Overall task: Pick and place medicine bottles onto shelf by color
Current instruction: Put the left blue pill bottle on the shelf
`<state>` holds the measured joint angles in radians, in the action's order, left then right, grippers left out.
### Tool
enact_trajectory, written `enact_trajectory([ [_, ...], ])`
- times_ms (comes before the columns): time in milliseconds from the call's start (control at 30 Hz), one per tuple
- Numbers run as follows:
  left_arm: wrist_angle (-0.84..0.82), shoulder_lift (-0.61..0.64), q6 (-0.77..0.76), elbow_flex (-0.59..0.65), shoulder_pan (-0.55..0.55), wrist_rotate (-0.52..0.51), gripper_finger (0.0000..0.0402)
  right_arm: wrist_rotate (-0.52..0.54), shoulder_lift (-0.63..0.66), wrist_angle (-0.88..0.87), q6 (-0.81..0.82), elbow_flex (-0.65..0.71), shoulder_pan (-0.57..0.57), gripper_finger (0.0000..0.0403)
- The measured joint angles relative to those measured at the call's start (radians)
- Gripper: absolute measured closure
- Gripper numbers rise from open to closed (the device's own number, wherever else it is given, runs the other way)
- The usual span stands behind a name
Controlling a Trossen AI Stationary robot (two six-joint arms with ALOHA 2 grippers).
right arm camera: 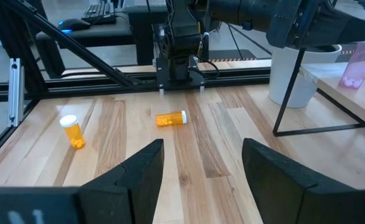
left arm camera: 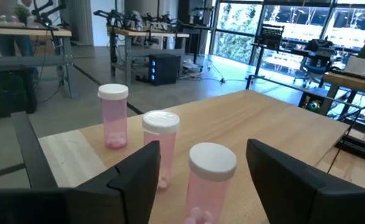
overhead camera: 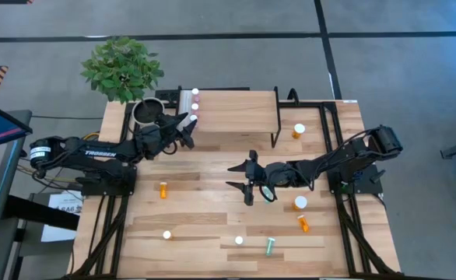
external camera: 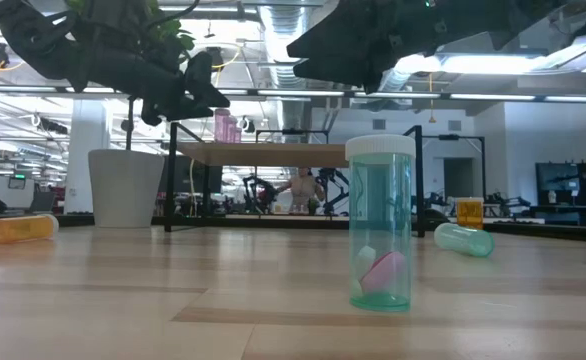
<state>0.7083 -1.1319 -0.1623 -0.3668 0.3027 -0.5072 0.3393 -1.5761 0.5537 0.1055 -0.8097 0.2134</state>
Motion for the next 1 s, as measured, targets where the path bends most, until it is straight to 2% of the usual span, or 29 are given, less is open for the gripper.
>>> enact_trajectory([
  [333, -0.03, 0.134, 0.027, 0.0, -0.001, 0.0, 0.017, 0.0, 0.0, 0.0, 0.002, 0.0, 0.0, 0.0165],
  [433, -0.064, 0.197, 0.018, 0.0, -0.014, 0.038, 0.017, 0.0, 0.0, 0.0, 0.002, 0.0, 0.003, 0.0164],
  [500, -0.071, 0.243, 0.03, 0.0, -0.044, 0.1, 0.017, -0.001, 0.007, -0.001, 0.002, 0.0, 0.015, 0.0165],
  [600, -0.061, 0.306, 0.109, 0.0, -0.152, 0.153, 0.0176, -0.034, 0.04, 0.008, -0.007, -0.002, 0.051, 0.0164],
  [733, -0.064, 0.356, 0.198, 0.0, -0.353, 0.084, 0.0194, -0.056, 0.077, -0.013, -0.034, -0.002, 0.123, 0.0165],
  [867, -0.069, 0.344, 0.209, 0.0, -0.531, 0.017, 0.0206, -0.057, 0.086, -0.071, -0.016, -0.002, 0.183, 0.0165],
  [1000, -0.06, 0.283, 0.207, 0.0, -0.658, 0.005, 0.0208, -0.058, 0.081, -0.129, 0.075, -0.002, 0.23, 0.0165],
])
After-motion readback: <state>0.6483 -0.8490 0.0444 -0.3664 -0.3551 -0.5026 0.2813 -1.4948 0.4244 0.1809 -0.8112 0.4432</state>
